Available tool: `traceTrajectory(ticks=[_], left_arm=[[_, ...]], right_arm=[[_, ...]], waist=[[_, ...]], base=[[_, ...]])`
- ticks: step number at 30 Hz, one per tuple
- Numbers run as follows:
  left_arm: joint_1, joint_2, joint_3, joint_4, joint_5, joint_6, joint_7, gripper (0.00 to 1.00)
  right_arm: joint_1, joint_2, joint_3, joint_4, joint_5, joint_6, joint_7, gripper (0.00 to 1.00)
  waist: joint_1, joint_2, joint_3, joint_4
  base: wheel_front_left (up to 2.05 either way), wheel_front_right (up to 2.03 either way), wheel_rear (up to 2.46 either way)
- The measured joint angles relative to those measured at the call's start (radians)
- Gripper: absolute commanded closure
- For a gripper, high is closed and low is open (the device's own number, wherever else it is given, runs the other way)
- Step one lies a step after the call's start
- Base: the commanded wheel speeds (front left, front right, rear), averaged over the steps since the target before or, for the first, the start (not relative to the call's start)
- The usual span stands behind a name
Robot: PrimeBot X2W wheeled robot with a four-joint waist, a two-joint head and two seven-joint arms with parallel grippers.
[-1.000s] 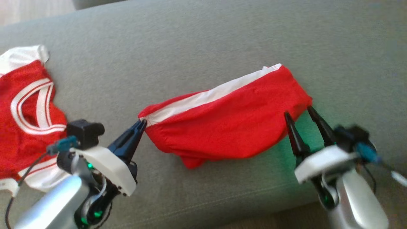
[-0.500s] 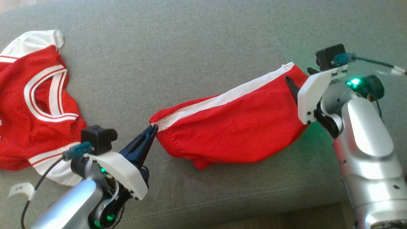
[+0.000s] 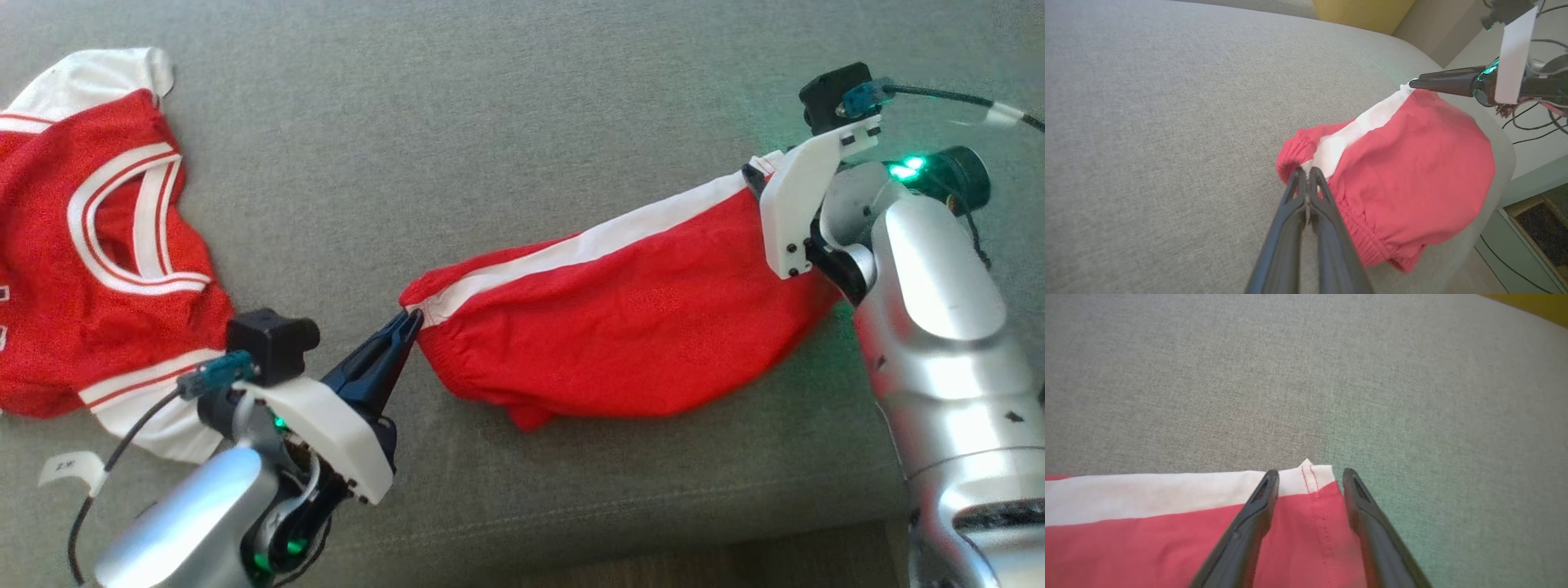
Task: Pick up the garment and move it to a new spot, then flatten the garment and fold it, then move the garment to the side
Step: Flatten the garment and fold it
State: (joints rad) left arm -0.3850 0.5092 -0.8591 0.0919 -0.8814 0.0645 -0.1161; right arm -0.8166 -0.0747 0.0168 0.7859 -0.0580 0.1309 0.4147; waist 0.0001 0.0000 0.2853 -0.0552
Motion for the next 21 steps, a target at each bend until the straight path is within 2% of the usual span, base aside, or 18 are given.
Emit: traceTrajectory(ticks=[1,2,4,5,6,8,9,10,11,12,13,16,21], left_arm=[[-0.002,-0.003,-0.002,0.002,0.000,0.000,0.000,1.00],[-0.006,-0.006,-0.004,0.005,0.000,-0.003,0.000,1.00],[-0.015,-0.009,-0.006,0.008,0.000,-0.004,0.000,1.00],[-0.017,-0.011,-0.006,0.010,0.000,-0.004,0.000,1.00],[-0.019,-0.012,-0.007,0.011,0.000,-0.004,0.000,1.00],[-0.021,-0.014,-0.009,0.015,0.008,-0.005,0.000,1.00],[-0.022,-0.016,-0.010,0.018,0.009,-0.009,0.000,1.00],[-0.023,-0.017,-0.012,0.021,0.009,-0.012,0.000,1.00],[-0.026,-0.019,-0.013,0.025,0.009,-0.012,0.000,1.00],[-0.028,-0.021,-0.014,0.028,0.009,-0.013,0.000,1.00],[-0.030,-0.022,-0.015,0.030,0.009,-0.013,-0.001,1.00],[-0.029,-0.025,-0.017,0.043,0.009,-0.016,-0.010,1.00],[-0.029,-0.030,-0.016,0.055,0.014,-0.020,-0.045,1.00]], right_arm=[[-0.007,0.000,0.000,0.014,-0.007,0.000,0.001,0.51],[-0.013,0.000,-0.003,0.026,-0.011,0.000,0.000,0.59],[-0.023,0.000,-0.013,0.047,-0.023,0.000,-0.001,0.91],[-0.028,0.000,-0.021,0.058,-0.031,0.000,-0.001,0.94],[-0.033,0.000,-0.029,0.068,-0.040,0.000,-0.001,0.84],[-0.039,-0.002,-0.042,0.083,-0.061,0.000,-0.001,0.53],[-0.041,-0.003,-0.048,0.091,-0.069,0.000,-0.001,0.32],[-0.041,-0.005,-0.050,0.098,-0.079,0.000,-0.001,0.40],[-0.041,-0.005,-0.051,0.109,-0.087,0.000,0.001,0.56],[-0.042,-0.005,-0.051,0.120,-0.094,0.000,0.001,0.80],[-0.045,-0.005,-0.051,0.129,-0.099,0.000,0.001,1.00],[-0.059,-0.005,-0.049,0.144,-0.115,0.000,-0.004,1.00],[-0.073,-0.006,-0.048,0.145,-0.140,0.000,-0.073,1.00]], waist=[[0.0000,0.0000,0.002,0.003],[0.0000,0.0000,0.003,0.006],[0.0000,0.0000,0.006,0.012],[0.0000,0.0000,0.007,0.015],[0.0000,0.0000,0.008,0.017],[-0.0001,0.0000,0.009,0.021],[-0.0001,0.0000,0.009,0.023],[-0.0001,0.0000,0.009,0.025],[-0.0001,0.0000,0.008,0.027],[-0.0001,0.0000,0.007,0.028],[-0.0001,0.0000,0.005,0.029],[-0.0001,0.0000,-0.001,0.029],[0.0000,0.0000,-0.028,0.023]], base=[[0.00,0.00,0.00],[0.00,0.00,0.00],[0.00,0.00,0.00],[0.00,0.00,0.00],[0.00,0.00,0.00],[0.00,0.00,0.00],[0.00,0.00,0.00],[0.00,0.00,0.00],[0.00,0.00,0.00],[0.00,0.00,0.00],[0.00,0.00,0.00],[0.00,0.00,0.00],[0.00,0.00,0.00]])
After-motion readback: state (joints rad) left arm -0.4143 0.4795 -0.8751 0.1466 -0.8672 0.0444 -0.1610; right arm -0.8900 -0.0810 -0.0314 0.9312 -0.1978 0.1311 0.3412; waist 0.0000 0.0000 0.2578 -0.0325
